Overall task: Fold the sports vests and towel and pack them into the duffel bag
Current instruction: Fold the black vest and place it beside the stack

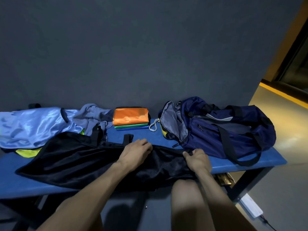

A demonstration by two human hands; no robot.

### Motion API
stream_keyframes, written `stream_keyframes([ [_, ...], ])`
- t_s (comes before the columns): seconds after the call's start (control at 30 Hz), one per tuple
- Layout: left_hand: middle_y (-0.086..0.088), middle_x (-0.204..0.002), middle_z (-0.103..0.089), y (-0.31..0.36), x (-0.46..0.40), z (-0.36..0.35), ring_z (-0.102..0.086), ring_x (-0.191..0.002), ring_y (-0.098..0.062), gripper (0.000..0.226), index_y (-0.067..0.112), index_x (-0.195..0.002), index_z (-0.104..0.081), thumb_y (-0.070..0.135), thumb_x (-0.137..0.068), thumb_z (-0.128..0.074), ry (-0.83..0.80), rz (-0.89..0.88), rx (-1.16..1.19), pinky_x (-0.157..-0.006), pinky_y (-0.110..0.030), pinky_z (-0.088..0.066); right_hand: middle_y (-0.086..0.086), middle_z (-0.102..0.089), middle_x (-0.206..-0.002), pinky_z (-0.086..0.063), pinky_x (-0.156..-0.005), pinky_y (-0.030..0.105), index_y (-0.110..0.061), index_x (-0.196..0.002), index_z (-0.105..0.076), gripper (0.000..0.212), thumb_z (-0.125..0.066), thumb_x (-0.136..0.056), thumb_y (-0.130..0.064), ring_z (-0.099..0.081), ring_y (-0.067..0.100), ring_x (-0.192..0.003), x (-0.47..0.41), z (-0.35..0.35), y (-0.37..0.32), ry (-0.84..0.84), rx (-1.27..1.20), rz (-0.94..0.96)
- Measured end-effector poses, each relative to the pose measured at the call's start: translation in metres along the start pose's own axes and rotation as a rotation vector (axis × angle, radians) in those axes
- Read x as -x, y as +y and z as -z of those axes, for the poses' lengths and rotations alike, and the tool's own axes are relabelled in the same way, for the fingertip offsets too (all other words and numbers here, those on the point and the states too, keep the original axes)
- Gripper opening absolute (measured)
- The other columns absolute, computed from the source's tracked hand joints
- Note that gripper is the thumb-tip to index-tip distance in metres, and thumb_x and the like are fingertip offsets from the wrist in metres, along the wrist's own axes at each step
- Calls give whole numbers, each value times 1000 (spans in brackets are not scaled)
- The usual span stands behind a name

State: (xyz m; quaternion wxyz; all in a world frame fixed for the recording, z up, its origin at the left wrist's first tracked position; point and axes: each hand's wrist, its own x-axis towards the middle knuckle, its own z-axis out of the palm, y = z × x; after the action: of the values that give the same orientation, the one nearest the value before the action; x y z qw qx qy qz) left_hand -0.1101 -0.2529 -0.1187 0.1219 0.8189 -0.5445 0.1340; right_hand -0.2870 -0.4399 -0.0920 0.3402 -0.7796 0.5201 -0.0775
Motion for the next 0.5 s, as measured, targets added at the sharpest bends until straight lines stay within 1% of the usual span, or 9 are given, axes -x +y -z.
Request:
stream_keyframes([
  [0.1,3,-113,-59,-10,19,-7,-56,-102,-21,28,23,-126,-63,32,-104,-49,-33,-6,32,-80,-36,-50,7,-68,-93,-47,-76,35,-11,-81,-58,35,-65,-96,-41,-62,29,-91,0,-2,1,24,-90,52],
  [0.2,5,-124,-57,-16,34,-8,-52,-112,-19,44,25,-131,-61,44,-105,-33,-44,26,57,-92,-37,-49,16,-73,-91,-50,-77,36,2,-91,-67,35,-68,-96,-32,-65,28,-84,-3,0,-3,0,-270,95],
  [0.27,6,-127,-57,-18,42,-5,-50,-117,-19,47,26,-131,-62,48,-105,-29,-19,69,77,-95,-37,-47,21,-74,-98,-50,-71,34,9,-95,-69,38,-71,-94,-28,-64,26,-77,-3,3,-6,-31,-398,60],
  [0.33,7,-127,-57,-23,49,0,-50,-119,-18,47,27,-130,-63,49,-106,-30,26,113,92,-96,-36,-46,18,-74,-98,-45,-59,29,16,-96,-66,45,-75,-92,-28,-60,22,-69,-5,4,-7,-77,-476,9],
  [0.37,7,-127,-57,-26,53,2,-49,-119,-17,46,27,-129,-63,49,-105,-30,35,128,96,-96,-36,-45,13,-71,-91,-43,-55,27,13,-93,-66,43,-76,-92,-29,-58,19,-66,-6,4,-6,-97,-489,-14],
  [0.4,8,-126,-57,-29,56,4,-50,-118,-17,45,28,-129,-64,49,-105,-31,33,141,100,-96,-36,-45,10,-68,-87,-45,-55,26,7,-91,-65,38,-76,-91,-29,-58,18,-67,-6,4,-6,-116,-504,-33],
  [0.43,8,-126,-56,-33,59,5,-50,-118,-17,45,28,-128,-64,49,-105,-32,29,152,105,-96,-37,-45,9,-68,-88,-51,-62,29,4,-93,-65,36,-77,-90,-29,-61,21,-72,-8,2,-4,-124,-530,-48],
  [0.47,8,-126,-56,-37,63,6,-50,-118,-17,44,28,-128,-64,49,-104,-32,27,161,108,-98,-38,-46,13,-70,-95,-57,-73,34,5,-99,-67,38,-78,-90,-31,-66,26,-80,-9,-1,-5,-115,-563,-67],
  [0.5,8,-127,-56,-42,66,6,-50,-120,-18,45,28,-128,-64,49,-104,-33,24,167,106,-100,-40,-46,16,-72,-102,-58,-84,41,4,-104,-68,40,-78,-90,-32,-68,30,-88,-9,-2,-6,-112,-595,-82],
])
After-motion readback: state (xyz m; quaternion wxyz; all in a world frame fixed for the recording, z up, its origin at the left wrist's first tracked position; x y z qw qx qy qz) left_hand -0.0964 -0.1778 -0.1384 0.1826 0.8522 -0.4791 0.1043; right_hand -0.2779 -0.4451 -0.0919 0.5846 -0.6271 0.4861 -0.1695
